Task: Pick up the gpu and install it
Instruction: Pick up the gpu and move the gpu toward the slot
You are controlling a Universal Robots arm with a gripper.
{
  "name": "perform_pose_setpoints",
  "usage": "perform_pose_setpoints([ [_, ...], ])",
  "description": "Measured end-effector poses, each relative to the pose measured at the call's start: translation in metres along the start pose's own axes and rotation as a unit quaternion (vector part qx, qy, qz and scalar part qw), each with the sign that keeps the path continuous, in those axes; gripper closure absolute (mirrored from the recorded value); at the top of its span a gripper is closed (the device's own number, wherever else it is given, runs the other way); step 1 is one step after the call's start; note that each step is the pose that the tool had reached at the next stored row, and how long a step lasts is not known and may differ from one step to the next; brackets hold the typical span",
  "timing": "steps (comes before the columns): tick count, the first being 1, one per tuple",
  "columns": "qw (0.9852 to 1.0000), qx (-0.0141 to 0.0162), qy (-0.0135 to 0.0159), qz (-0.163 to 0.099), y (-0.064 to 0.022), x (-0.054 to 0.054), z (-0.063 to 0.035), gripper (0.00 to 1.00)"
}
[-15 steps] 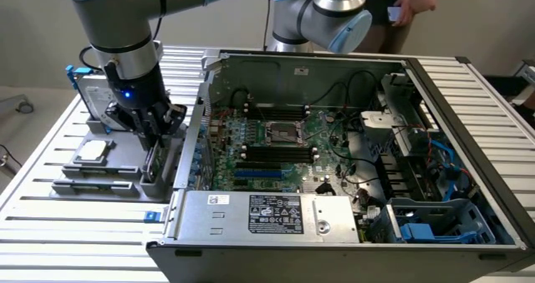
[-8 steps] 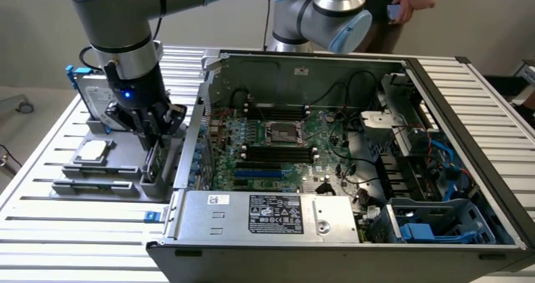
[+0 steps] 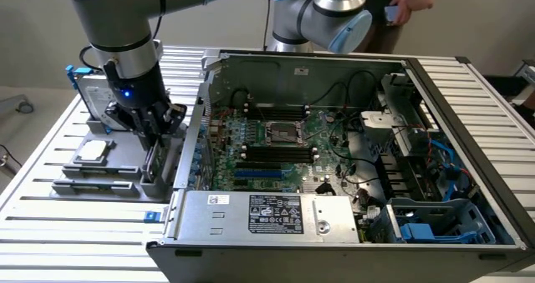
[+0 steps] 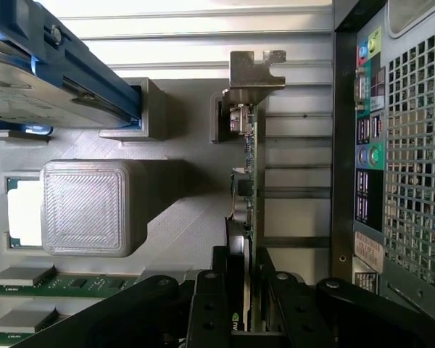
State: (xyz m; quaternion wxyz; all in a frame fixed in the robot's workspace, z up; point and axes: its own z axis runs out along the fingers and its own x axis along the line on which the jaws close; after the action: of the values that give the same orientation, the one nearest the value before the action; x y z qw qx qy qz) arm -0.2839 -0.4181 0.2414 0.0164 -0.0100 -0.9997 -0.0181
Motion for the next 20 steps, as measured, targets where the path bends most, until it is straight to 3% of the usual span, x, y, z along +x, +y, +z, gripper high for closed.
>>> perform_pose_setpoints([
  [20, 1.0, 0.0001, 0.0002, -0.001, 0.0029, 0.002, -0.0898, 0.74],
])
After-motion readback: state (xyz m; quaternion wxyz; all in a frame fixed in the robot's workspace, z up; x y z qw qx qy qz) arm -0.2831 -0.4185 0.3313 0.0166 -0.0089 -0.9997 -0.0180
